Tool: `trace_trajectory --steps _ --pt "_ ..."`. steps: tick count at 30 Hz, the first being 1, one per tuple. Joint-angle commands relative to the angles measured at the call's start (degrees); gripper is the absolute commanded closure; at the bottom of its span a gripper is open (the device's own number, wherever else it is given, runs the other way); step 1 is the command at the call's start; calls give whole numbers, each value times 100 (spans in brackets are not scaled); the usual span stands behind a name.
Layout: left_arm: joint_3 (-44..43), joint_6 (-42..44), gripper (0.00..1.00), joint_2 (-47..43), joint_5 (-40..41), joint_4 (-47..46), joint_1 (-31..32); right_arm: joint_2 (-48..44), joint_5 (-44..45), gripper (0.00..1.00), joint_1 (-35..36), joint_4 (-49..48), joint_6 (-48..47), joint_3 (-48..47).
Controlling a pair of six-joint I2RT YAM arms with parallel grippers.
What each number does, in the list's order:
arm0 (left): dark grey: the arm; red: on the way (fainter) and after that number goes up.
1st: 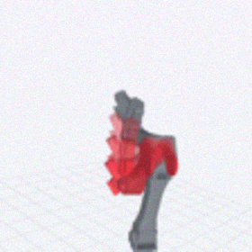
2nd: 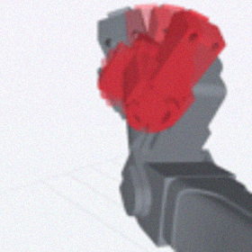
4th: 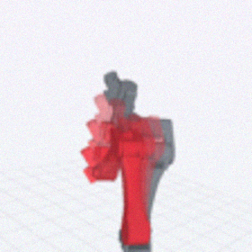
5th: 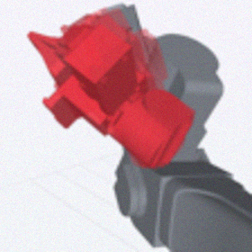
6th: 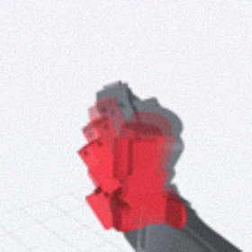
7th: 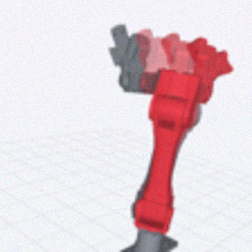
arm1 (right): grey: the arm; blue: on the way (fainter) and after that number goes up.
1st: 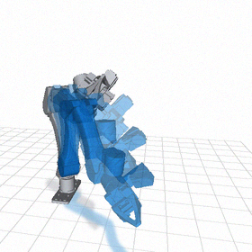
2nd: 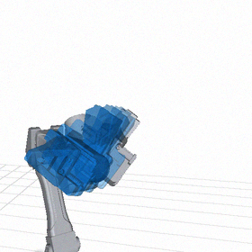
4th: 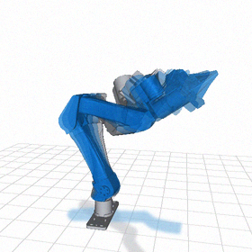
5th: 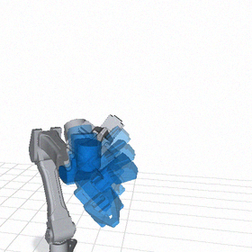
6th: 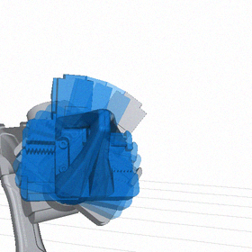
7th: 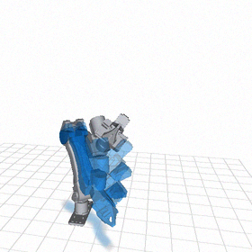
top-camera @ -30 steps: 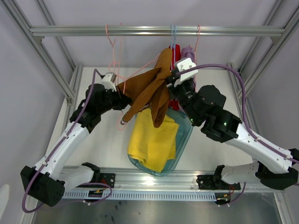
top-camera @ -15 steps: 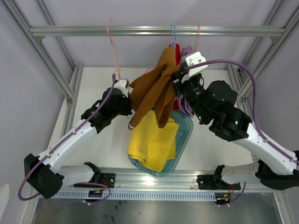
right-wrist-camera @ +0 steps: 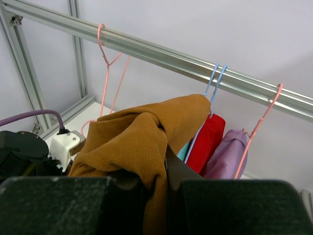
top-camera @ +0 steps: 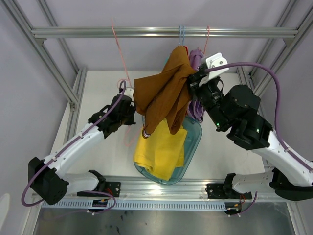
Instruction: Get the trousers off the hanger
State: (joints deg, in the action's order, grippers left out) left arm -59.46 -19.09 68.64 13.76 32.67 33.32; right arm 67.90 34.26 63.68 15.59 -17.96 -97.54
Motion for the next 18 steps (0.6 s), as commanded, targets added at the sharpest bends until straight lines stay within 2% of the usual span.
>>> trace_trajectory --steps 1,11,18 --pt "-57 90 100 122 408 91 8 -488 28 100 4 -655 20 -450" --pt "49 64 99 255 707 108 8 -901 46 100 22 -250 187 -319" --pt "66 90 99 -70 698 38 25 -1489 72 100 13 31 459 366"
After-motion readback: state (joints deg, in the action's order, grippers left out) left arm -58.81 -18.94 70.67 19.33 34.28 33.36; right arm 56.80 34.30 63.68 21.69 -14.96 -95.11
